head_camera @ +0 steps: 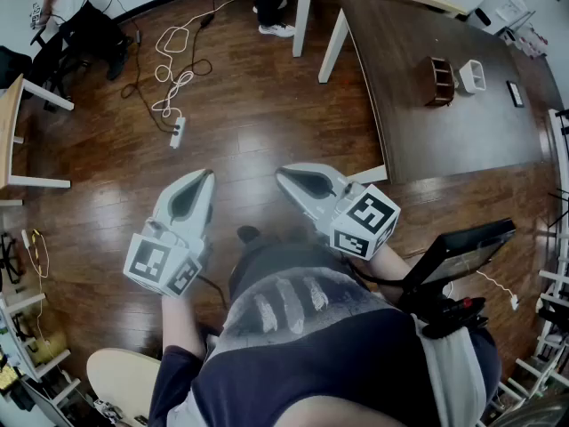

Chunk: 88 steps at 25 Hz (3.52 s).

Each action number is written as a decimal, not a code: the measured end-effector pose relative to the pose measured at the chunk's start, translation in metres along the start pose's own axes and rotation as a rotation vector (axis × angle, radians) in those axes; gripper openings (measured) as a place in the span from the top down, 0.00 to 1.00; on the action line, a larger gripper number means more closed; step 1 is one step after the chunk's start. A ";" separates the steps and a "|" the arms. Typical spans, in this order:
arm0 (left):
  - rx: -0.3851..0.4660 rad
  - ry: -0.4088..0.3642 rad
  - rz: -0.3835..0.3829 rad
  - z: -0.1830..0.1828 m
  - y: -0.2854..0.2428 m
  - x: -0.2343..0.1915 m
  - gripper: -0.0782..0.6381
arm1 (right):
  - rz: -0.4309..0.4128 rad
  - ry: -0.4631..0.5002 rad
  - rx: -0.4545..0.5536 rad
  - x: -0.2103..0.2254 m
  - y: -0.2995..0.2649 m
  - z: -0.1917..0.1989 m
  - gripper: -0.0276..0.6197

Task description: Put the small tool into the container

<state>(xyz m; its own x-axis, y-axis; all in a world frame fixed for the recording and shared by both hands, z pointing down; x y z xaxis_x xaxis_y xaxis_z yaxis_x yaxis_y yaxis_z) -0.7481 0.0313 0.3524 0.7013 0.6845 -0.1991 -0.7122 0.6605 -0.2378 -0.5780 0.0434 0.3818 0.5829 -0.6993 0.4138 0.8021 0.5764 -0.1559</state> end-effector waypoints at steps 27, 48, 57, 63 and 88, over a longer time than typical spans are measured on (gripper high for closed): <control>-0.092 -0.176 0.459 -0.019 -0.209 0.156 0.89 | 0.378 -0.123 0.185 0.107 0.204 -0.009 0.95; -0.122 -0.109 0.969 -0.032 -0.384 0.205 0.89 | 0.937 -0.237 0.320 0.183 0.308 -0.059 0.95; -0.141 -0.168 1.018 -0.031 -0.418 0.280 0.89 | 1.055 -0.147 0.300 0.190 0.403 -0.065 0.95; -0.151 -0.185 0.965 -0.021 -0.427 0.368 0.89 | 0.951 -0.098 0.275 0.192 0.465 -0.043 0.95; -0.198 -0.268 0.838 -0.004 -0.476 0.504 0.89 | 0.748 -0.200 0.395 0.270 0.608 -0.017 0.95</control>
<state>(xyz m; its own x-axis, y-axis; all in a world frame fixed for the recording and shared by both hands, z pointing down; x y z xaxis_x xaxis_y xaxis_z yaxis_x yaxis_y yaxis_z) -0.0555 0.0605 0.3612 -0.0941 0.9828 -0.1587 -0.9508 -0.1360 -0.2785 0.0694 0.1983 0.3836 0.8760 -0.0121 0.4822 0.0922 0.9855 -0.1428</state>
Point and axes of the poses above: the fingertips, and each gripper's own axes: y backward along the fingers, x to its right, z out of its underside, the point moved 5 cm from there along y, backward along the fingers, and after that the axes turned 1 degree about -y, right-handed, at the moved point
